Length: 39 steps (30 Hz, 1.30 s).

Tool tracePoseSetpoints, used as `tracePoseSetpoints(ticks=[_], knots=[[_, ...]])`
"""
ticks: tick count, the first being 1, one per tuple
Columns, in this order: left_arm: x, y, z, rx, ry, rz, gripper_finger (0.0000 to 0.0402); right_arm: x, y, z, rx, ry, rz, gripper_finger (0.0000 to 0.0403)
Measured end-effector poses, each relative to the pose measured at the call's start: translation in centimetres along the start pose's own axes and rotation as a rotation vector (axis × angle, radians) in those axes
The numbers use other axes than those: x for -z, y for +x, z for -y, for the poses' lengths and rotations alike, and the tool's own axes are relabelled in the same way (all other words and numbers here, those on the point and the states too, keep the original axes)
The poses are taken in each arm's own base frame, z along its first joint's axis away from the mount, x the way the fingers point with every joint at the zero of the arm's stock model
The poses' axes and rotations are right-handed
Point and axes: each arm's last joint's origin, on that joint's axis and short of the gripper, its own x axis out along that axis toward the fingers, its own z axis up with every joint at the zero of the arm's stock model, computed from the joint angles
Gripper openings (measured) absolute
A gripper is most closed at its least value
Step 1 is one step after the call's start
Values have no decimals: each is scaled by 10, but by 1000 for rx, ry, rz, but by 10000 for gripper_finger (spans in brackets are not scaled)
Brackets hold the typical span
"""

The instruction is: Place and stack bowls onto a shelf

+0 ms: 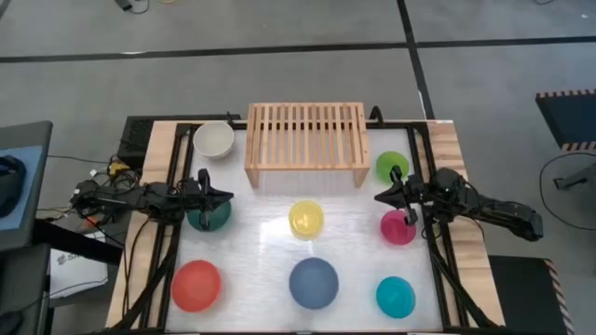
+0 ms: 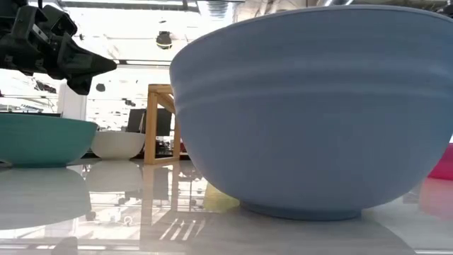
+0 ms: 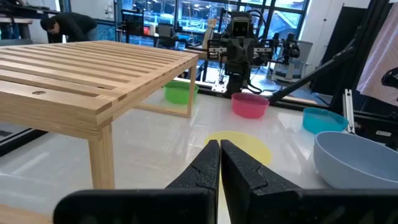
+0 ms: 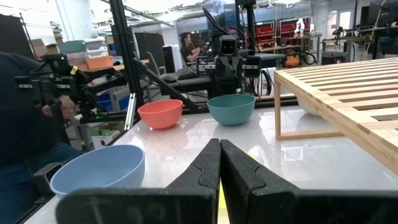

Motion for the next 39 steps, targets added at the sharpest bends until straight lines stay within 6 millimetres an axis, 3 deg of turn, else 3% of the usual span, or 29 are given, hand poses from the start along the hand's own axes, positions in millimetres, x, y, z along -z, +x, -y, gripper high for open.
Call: tracePoseSetpoints(ticks=[9, 14, 19, 22, 26, 30, 34, 39], knots=[[0, 0, 0, 0, 0, 0, 0, 0, 0, 0, 0, -1, 0, 32], [0, 0, 0, 0, -48, 0, 0, -2, 0, 0, -3, -112, 23, 32], [0, 0, 0, 0, -115, 0, 0, -8, 0, -2, -28, 100, 76, 32], [0, 0, 0, -8, -82, 13, 0, -8, 0, -2, -16, 122, 81, 32], [0, 0, 0, -9, -48, 13, 0, -10, -1, 2, 122, 128, 126, 32], [-2, 0, -1, -47, -43, 37, 3, -11, -2, 9, 338, 254, 203, 32], [-4, 1, -4, -141, -11, 66, 32, -12, -2, 13, 477, 198, 199, 32], [-8, 8, -10, -242, 21, 81, 107, -24, -1, 14, 562, 167, 212, 47]])
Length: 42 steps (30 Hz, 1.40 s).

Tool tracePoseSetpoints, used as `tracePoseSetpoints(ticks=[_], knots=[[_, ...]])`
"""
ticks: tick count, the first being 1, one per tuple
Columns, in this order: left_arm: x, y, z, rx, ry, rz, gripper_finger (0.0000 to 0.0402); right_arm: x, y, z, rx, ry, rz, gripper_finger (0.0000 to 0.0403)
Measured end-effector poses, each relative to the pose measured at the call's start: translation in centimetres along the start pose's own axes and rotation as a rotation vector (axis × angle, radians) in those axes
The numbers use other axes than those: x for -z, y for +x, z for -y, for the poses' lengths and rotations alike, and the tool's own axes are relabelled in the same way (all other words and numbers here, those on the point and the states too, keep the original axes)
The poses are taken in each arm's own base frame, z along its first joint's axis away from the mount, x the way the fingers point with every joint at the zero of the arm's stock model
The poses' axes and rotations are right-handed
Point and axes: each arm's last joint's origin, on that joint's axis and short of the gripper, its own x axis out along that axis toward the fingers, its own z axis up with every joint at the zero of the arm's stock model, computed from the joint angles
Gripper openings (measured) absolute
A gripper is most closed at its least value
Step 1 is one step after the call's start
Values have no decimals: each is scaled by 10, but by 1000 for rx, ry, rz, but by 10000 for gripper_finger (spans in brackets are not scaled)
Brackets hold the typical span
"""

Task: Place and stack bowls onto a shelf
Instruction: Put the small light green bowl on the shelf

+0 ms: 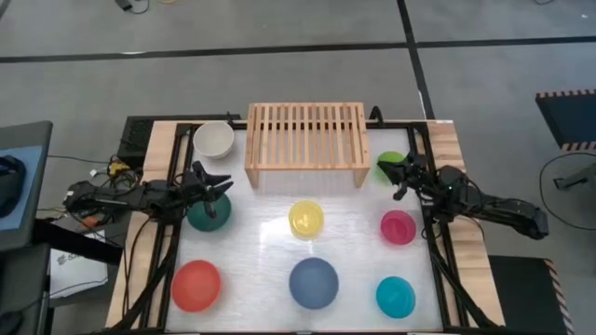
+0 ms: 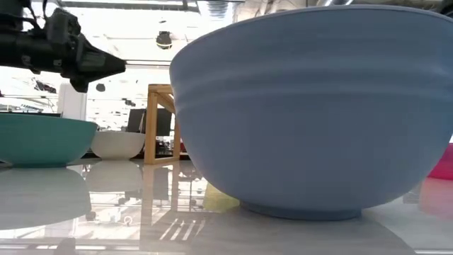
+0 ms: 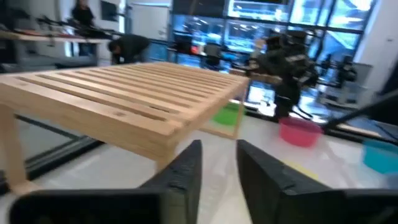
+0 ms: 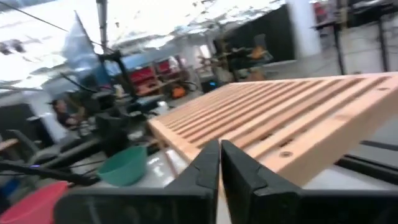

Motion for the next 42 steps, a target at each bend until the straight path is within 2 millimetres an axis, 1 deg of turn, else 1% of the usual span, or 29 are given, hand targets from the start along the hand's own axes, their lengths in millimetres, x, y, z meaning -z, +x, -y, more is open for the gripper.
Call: tracePoseSetpoints(ticks=[3, 5, 7, 9, 12, 15, 17, 20, 23, 25, 28, 33, 39, 42], knots=[[-4, 8, -3, -45, 35, -26, 154, -13, 4, 0, 121, -2, 37, 68], [-9, 15, -4, -49, 58, -45, 178, -22, 6, 3, 279, -21, 36, 84], [-12, 22, -5, -39, 73, -80, 194, -30, 6, 7, 457, -50, -8, 99], [-13, 28, -6, -20, 82, -114, 202, -41, 7, 11, 612, -68, -69, 114], [-13, 35, -6, -7, 87, -125, 203, -52, 8, 18, 788, -76, -200, 138], [-17, 39, -6, -28, 120, -111, 203, -61, 12, 25, 915, -45, -308, 163], [-21, 42, -6, -50, 149, -88, 204, -63, 15, 32, 980, -11, -395, 180], [-26, 46, -6, -58, 168, -61, 203, -61, 20, 43, 1036, 43, -539, 202], [-28, 50, -7, -71, 176, -67, 203, -52, 24, 55, 1070, 111, -680, 216], [-27, 51, -8, -95, 180, -78, 203, -47, 29, 64, 1072, 157, -737, 220], [-24, 53, -10, -146, 193, -94, 203, -39, 36, 75, 1066, 186, -828, 220], [-24, 55, -15, -259, 238, -95, 203, -21, 45, 93, 1116, 202, -979, 213], [-32, 56, -19, -304, 237, -15, 203, -2, 51, 111, 1158, 208, -1108, 206], [-37, 58, -22, -319, 248, 35, 203, 6, 55, 117, 1162, 199, -1151, 197]])
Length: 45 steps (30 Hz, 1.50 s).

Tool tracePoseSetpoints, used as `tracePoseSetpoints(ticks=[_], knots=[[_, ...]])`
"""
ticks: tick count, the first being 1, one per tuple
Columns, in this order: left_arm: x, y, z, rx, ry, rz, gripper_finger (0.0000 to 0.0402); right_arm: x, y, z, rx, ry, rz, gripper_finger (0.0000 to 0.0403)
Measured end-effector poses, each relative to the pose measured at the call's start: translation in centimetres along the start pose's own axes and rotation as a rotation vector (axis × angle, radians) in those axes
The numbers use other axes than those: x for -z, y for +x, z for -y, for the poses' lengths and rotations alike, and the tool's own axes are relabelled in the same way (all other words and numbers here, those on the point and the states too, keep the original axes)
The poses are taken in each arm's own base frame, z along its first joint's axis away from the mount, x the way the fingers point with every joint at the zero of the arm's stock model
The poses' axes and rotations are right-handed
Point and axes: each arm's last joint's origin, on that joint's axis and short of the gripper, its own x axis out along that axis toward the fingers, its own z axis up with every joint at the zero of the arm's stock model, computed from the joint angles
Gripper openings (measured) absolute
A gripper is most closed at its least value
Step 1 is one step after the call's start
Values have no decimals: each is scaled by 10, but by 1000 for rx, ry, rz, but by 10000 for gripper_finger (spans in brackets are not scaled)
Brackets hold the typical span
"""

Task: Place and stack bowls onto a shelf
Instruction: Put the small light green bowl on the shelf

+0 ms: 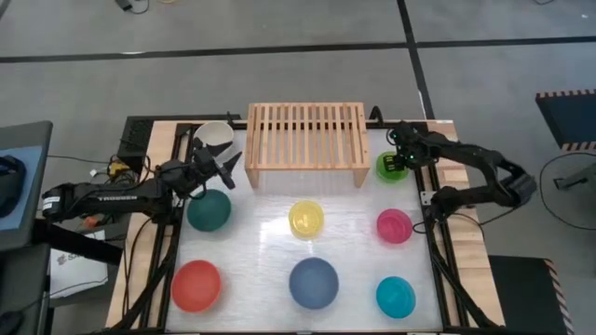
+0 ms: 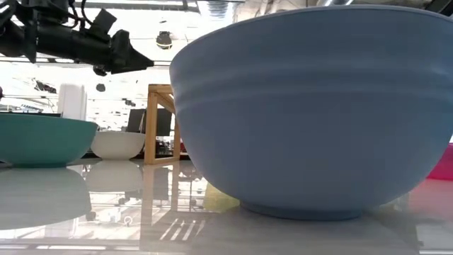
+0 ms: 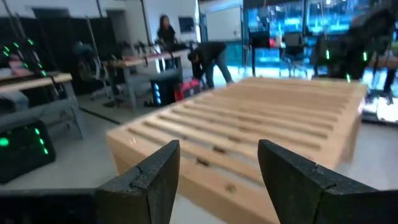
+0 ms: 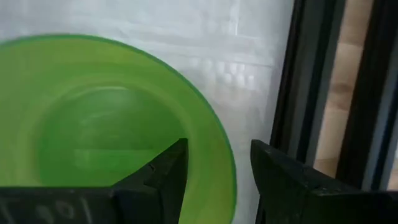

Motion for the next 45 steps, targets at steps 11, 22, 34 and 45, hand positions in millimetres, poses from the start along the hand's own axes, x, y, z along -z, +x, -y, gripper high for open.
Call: tracePoseSetpoints(ticks=[11, 22, 34, 45], knots=[[5, 20, -8, 0, -9, 57, 203, -3, 10, -4, 13, -61, -22, 72], [-6, 73, -1, -18, -24, -17, 203, -5, 5, 0, -6, -32, 10, 41], [-73, 120, -1, 13, 225, -15, 203, -1, 3, -6, 41, -36, 30, 42], [-68, 117, 3, 251, -7, -57, 203, -2, 2, -9, 92, 77, 101, 42]])
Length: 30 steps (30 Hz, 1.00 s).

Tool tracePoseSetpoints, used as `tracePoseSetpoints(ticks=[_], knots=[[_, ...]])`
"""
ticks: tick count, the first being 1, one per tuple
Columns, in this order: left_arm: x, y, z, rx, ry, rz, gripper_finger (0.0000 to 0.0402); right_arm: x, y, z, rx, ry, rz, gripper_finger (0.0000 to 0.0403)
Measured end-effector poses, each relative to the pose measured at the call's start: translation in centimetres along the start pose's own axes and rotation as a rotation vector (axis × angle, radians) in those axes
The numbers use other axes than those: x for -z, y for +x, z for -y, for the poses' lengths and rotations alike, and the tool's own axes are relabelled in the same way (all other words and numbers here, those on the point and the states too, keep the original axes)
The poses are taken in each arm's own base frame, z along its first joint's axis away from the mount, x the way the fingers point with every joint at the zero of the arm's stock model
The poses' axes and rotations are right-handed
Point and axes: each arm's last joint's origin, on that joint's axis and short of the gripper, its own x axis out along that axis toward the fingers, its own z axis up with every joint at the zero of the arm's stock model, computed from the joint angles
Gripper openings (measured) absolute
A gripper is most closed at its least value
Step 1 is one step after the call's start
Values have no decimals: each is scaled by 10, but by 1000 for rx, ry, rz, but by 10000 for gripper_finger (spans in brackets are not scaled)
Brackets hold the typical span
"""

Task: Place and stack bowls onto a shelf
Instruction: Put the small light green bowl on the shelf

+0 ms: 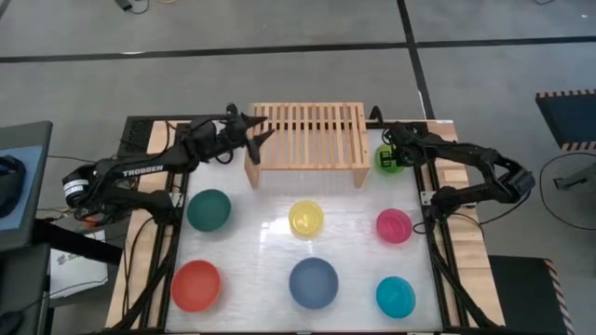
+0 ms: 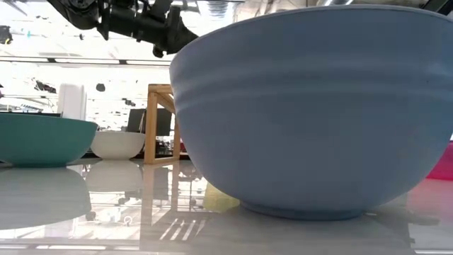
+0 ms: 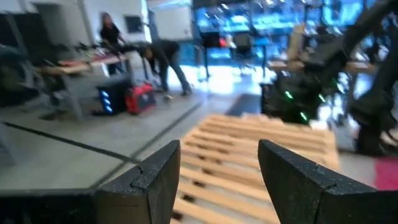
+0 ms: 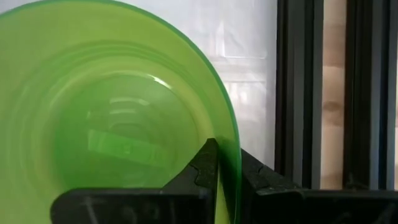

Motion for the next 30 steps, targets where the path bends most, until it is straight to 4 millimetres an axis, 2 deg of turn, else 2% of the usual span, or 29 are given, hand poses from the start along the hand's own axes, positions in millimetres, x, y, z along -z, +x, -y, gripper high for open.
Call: tracePoseSetpoints(ticks=[6, 11, 21, 30], knots=[[15, -4, 8, 38, -3, -177, 203, 2, 0, 0, 18, 34, -3, 43], [22, -7, 16, 68, 0, -259, 203, 3, -2, -3, 16, 15, 3, 43], [21, -8, 27, 70, -2, -259, 203, 8, -6, -11, 0, -33, 17, 45], [19, -12, 50, 157, -20, -262, 203, 17, -11, -22, -34, -105, 21, 91]])
